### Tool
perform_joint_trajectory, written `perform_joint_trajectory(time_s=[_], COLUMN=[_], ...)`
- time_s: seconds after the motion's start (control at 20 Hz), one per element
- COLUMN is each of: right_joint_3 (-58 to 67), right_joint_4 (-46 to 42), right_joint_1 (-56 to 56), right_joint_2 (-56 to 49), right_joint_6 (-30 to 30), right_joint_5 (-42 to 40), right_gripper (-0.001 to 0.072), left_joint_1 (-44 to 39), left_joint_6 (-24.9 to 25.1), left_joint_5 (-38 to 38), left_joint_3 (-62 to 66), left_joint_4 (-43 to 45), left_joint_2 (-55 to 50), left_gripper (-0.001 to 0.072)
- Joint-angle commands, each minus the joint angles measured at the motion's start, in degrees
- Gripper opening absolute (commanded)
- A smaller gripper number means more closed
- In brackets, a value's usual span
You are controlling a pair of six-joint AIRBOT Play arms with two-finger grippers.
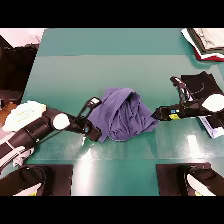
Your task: Fold the shirts.
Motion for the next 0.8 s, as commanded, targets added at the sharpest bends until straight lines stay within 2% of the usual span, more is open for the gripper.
perform_joint_trajectory(time_s=[0.0,0.3,0.35,0.55,0.65,0.75], right_joint_3=[0.02,0.02,0.02,0.02,0.04,0.07], right_joint_4=[0.0,0.02,0.0,-0.02,-0.09,-0.2], right_joint_1=[-0.13,-0.13,-0.13,-0.13,-0.28,-1.31], right_joint_2=[0.07,0.07,0.07,0.07,0.07,0.07], right_joint_6=[0.72,1.16,1.22,1.55,1.55,1.53], right_joint_5=[0.22,0.33,0.31,0.35,0.42,1.4], right_gripper=[0.0012,0.0012,0.0012,0.0012,0.0012,0.0012], left_joint_1=[-4.7,-5.44,-5.44,-5.44,-5.38,-5.38], left_joint_6=[-2.45,-2.6,-2.91,-3.98,-3.98,-5.92], left_joint_5=[2.97,2.71,3.17,3.39,0.7,-6.29], left_joint_3=[-0.83,-0.76,-0.76,-0.39,1.49,5.97], left_joint_4=[0.74,2.27,2.27,2.4,4.17,11.78], left_joint_2=[-2.67,-7.78,-7.78,-7.5,-7.41,-7.37], left_gripper=[0.0441,0.0438,0.0416,0.0026,0.0027,0.0026])
